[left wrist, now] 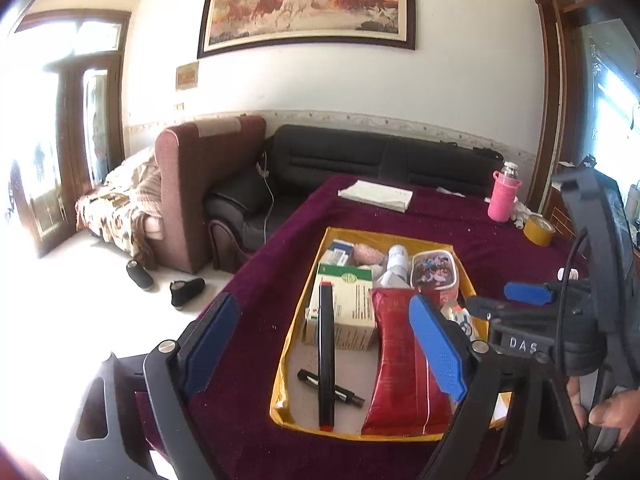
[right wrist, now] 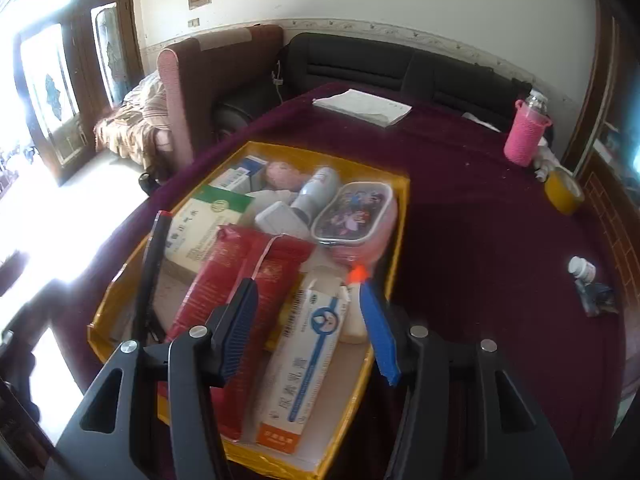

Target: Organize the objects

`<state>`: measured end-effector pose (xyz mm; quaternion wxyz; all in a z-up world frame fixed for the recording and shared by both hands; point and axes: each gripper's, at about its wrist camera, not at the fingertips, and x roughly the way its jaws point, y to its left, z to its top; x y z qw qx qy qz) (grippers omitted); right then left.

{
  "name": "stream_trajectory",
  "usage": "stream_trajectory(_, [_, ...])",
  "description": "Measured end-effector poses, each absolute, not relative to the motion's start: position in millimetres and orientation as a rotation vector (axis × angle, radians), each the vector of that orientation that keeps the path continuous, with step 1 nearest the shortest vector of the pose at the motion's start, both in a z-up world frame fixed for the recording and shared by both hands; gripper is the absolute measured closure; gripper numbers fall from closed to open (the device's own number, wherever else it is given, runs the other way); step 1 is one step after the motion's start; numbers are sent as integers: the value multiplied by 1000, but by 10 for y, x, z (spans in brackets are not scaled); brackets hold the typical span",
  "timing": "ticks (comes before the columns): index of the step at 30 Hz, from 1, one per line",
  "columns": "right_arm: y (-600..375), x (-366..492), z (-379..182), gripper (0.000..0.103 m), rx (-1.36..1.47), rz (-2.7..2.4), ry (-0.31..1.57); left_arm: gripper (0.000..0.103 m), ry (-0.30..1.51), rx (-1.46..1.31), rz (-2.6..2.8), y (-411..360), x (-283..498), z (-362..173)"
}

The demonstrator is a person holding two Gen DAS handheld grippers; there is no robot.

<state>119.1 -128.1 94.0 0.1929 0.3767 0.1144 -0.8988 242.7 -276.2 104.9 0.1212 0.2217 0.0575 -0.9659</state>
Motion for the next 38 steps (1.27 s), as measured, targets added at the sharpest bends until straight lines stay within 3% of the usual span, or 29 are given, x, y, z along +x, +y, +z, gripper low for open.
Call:
stream_trajectory(1, [-1224, 1212, 944, 51, 1047, -2533, 331, 4, 160, 613, -2815, -2733, 2457, 1097])
stream_trajectory(2, [-1179, 1229, 954, 51, 1038, -2538, 334, 1, 165, 581, -2815, -2709, 2475, 1148])
stream_trajectory(10, [-946, 1331, 984, 51, 943, -2573, 370, 1, 430, 556, -2833, -2749, 2506, 1314])
stream_trajectory(14, [-876, 1418, 1013, 43, 873, -2591, 408, 1, 609, 623, -2873, -2812, 2458, 1222])
stream_trajectory(29, [-809, 1508, 946, 42, 820, -2590, 452, 1, 429, 787, -2697, -2643, 2427, 971])
stream_trajectory(34, [-869, 1531, 915, 42, 821, -2579, 489, 1, 446, 899, -2622, -2670, 2402, 789])
stream_trajectory(38, [-901, 1542, 909, 42, 829, -2577, 498, 1, 347, 949, -2579, -2578, 2354, 768])
